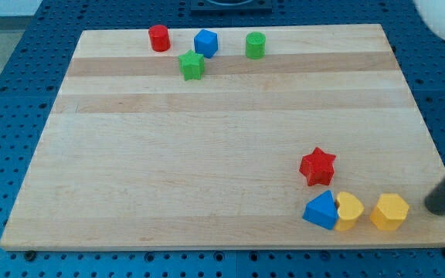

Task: Move the red star to the left

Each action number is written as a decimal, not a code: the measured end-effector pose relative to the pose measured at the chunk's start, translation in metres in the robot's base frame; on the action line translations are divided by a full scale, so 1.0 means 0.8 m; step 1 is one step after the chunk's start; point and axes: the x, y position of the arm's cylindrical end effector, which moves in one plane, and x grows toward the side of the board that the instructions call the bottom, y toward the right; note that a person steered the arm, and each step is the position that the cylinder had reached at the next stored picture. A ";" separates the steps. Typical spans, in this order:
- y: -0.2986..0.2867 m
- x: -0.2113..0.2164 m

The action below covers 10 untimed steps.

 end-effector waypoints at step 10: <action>-0.178 -0.053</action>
